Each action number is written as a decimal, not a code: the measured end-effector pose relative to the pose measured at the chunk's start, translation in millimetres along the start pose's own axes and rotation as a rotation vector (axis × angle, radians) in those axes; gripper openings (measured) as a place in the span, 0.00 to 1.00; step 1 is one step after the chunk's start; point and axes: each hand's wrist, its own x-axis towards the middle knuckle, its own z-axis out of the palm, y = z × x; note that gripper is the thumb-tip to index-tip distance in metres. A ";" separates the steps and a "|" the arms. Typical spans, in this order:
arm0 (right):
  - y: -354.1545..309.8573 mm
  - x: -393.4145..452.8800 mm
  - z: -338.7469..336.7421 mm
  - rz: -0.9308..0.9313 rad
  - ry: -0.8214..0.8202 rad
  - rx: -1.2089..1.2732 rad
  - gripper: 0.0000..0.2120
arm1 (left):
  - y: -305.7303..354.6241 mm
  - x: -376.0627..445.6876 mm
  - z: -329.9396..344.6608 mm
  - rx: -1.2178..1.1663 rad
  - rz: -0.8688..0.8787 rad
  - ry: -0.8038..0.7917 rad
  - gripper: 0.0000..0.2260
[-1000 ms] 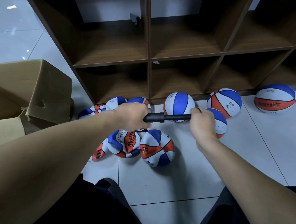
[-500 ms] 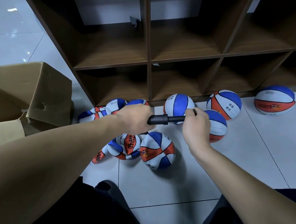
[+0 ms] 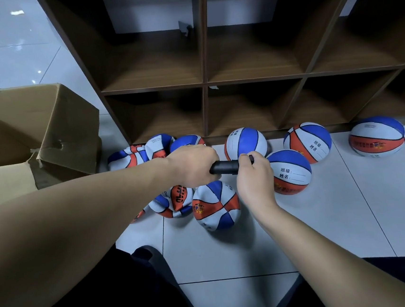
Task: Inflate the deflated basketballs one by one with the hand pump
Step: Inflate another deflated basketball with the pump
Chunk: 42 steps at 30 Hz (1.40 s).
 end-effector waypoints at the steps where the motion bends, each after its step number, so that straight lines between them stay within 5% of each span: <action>1: 0.4 0.5 0.0 0.003 -0.011 -0.002 0.17 | -0.8 0.1 -0.6 0.001 0.002 -0.005 0.12; 22: 17.0 22.8 -21.7 0.065 0.213 0.099 0.13 | -27.9 -0.7 7.4 -0.032 -0.070 -0.042 0.12; 42: 0.4 4.1 -4.8 -0.040 -0.035 0.006 0.17 | -2.9 3.8 3.5 -0.043 0.016 0.008 0.13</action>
